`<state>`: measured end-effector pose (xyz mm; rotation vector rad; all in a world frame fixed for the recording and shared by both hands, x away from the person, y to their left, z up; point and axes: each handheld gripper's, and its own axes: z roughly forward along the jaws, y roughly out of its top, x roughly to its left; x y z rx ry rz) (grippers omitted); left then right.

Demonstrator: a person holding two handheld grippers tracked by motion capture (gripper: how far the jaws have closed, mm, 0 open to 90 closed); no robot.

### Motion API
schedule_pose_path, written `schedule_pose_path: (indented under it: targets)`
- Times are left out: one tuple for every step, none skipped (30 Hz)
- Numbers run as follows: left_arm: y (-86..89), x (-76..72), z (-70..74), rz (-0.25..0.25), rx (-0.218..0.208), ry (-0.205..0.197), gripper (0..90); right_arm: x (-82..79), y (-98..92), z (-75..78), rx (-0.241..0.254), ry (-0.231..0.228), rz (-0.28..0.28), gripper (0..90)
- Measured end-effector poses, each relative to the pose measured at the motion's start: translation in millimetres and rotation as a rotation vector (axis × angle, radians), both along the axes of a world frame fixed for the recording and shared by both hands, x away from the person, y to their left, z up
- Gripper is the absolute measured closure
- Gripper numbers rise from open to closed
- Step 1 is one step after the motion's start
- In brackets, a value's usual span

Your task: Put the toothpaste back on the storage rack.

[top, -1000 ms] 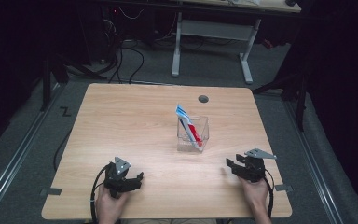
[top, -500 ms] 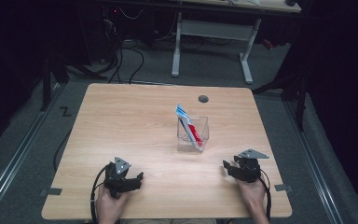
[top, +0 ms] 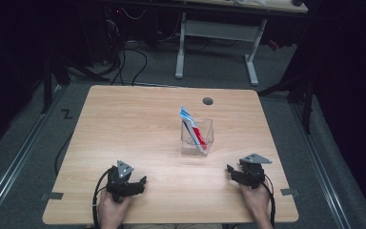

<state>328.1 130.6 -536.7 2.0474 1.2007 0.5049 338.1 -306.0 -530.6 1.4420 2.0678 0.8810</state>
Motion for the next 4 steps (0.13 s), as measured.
schedule_pose_path:
  targets:
    - [0.0,0.0,0.0,0.0,0.0,0.0,17.4,0.0,0.0,0.0,0.0,0.0,-0.001,38.3]
    - [0.0,0.0,0.0,0.0,0.0,0.0,17.4,0.2,-0.2,0.0,-0.001,-0.001,0.0,38.2]
    - [0.0,0.0,0.0,0.0,0.0,0.0,17.5,0.2,-0.2,0.0,-0.001,-0.001,0.0,38.2]
    - [-0.2,-0.1,0.1,-0.001,0.003,0.0,17.4,0.2,-0.2,0.0,-0.001,-0.001,0.0,38.2]
